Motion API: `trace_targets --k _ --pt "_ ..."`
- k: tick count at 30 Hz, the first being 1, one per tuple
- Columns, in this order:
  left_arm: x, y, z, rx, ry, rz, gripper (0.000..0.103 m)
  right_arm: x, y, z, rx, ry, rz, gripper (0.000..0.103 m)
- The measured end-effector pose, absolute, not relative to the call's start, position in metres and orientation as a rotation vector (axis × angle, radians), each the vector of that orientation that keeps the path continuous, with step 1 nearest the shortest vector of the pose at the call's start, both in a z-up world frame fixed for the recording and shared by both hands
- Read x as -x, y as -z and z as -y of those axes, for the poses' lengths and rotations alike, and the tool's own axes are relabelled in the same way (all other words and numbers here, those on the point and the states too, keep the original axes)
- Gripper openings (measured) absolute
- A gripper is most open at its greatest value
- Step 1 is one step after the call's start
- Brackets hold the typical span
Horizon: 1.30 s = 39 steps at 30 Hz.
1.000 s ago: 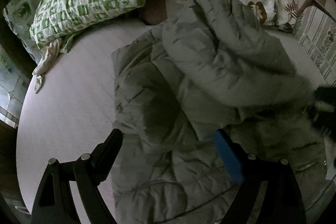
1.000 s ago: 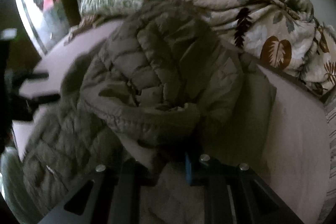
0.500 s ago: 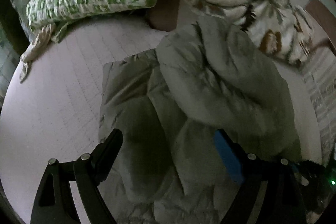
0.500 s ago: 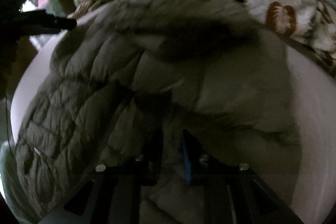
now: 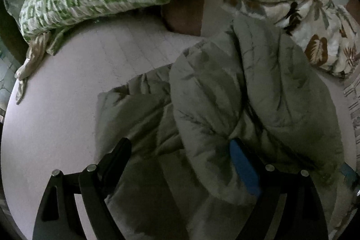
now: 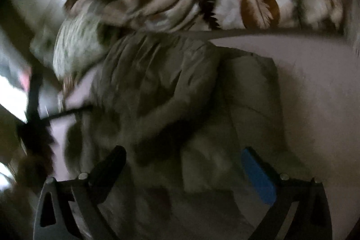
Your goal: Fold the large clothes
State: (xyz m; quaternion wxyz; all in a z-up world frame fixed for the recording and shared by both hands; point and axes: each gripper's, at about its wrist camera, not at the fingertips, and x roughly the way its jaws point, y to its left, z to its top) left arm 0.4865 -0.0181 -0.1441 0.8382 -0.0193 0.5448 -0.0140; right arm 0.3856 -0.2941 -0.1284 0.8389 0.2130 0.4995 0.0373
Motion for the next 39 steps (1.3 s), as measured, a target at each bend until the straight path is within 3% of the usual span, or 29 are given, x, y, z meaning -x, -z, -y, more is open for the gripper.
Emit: trace_targets --k 1,2,3,4,6,9,16,20,23,27,31,34,36,39 --pt "-0.487 0.147 0.02 0.042 0.035 -1.151 0.082 -0.393 0.133 0.297 -0.507 -0.075 -1.059 0.103" --pt "-0.486 0.149 0.022 0.049 0.05 -1.147 0.051 -0.401 0.14 0.298 -0.567 -0.074 -1.069 0.102" --pt "-0.485 0.15 0.025 0.062 0.079 -1.146 0.019 -0.409 0.144 0.296 -0.595 -0.072 -1.076 0.092" --pt "-0.482 0.149 0.028 0.057 0.081 -1.137 0.019 -0.415 0.151 0.294 -0.62 -0.067 -1.092 0.083" --pt "-0.475 0.141 0.035 0.025 0.09 -1.098 0.011 -0.424 0.159 0.289 -0.618 -0.057 -1.112 0.034" --pt "-0.46 0.121 0.037 0.023 0.135 -1.048 0.009 -0.428 0.152 0.275 -0.552 -0.041 -1.099 0.013" --pt "-0.382 0.055 0.025 0.029 0.241 -0.915 0.009 -0.396 0.088 0.255 -0.44 -0.144 -0.953 0.01" --pt "-0.342 0.064 0.026 0.049 0.266 -0.933 0.009 -0.355 0.072 0.257 -0.406 -0.169 -0.924 0.01" --pt "-0.328 0.105 0.031 0.026 0.242 -0.997 0.009 -0.339 0.097 0.26 -0.39 -0.142 -0.982 0.01" --pt "-0.33 0.152 0.045 -0.024 0.203 -1.048 0.01 -0.337 0.172 0.264 -0.406 -0.055 -1.126 0.01" --pt "-0.327 0.149 0.053 -0.071 0.199 -1.018 0.01 -0.338 0.197 0.269 -0.455 -0.05 -1.132 0.009" --pt "-0.327 0.14 0.046 -0.047 0.21 -1.021 0.021 -0.34 0.189 0.271 -0.448 -0.054 -1.128 0.01" --pt "-0.324 0.138 0.042 -0.012 0.214 -1.033 0.042 -0.338 0.182 0.272 -0.44 -0.053 -1.125 0.011" --pt "-0.314 0.13 0.038 -0.004 0.21 -1.026 0.057 -0.335 0.17 0.269 -0.415 -0.031 -1.113 0.013"
